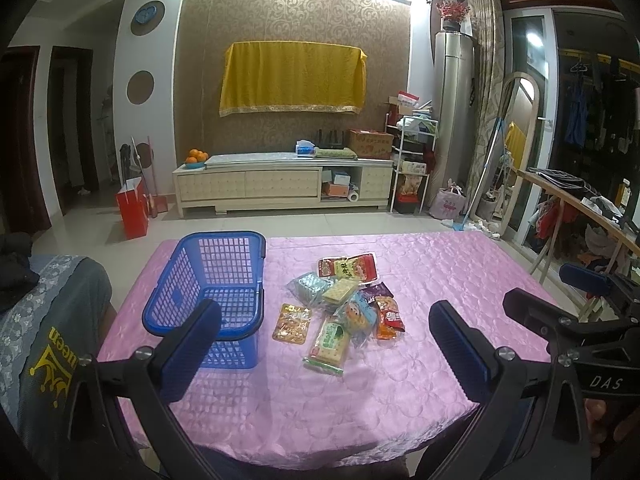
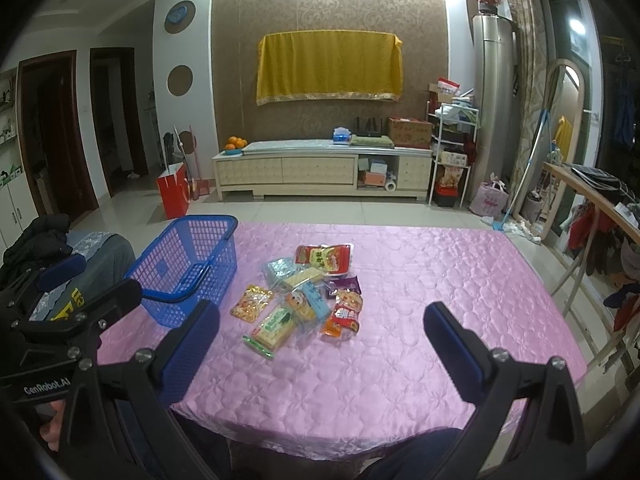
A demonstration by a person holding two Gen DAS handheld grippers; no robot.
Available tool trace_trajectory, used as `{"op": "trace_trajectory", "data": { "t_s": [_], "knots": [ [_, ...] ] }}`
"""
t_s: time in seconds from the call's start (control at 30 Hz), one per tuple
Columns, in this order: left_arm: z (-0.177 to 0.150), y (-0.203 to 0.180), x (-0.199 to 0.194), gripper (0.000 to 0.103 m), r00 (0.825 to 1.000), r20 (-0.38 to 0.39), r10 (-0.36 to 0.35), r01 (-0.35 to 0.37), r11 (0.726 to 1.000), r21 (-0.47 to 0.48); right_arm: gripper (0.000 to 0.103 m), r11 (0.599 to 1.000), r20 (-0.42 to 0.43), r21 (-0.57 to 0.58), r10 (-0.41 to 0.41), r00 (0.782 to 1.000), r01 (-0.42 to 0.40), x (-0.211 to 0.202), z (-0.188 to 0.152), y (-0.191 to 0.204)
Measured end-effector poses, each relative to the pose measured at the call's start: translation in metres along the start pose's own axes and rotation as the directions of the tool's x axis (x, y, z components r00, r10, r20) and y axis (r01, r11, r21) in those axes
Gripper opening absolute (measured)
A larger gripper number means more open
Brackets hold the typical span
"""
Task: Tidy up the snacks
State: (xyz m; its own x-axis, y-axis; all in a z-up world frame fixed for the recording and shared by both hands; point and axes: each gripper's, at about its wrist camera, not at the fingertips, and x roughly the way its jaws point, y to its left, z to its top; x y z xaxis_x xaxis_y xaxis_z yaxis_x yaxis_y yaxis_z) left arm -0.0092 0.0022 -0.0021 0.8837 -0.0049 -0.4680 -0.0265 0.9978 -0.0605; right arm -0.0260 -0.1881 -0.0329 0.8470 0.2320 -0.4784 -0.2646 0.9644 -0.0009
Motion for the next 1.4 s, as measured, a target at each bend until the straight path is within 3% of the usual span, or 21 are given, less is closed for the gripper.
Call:
{"op": "trace_trajectory", "data": {
  "t_s": [1.4],
  "knots": [
    [-0.0009, -0.0019, -0.0023, 0.103, 1.000, 0.000, 0.011, -0.011, 1.000, 0.009, 0.103, 1.000, -0.022, -0.006, -0.012, 1.000, 0.012, 0.0009, 0.0025, -0.0009]
  ]
}}
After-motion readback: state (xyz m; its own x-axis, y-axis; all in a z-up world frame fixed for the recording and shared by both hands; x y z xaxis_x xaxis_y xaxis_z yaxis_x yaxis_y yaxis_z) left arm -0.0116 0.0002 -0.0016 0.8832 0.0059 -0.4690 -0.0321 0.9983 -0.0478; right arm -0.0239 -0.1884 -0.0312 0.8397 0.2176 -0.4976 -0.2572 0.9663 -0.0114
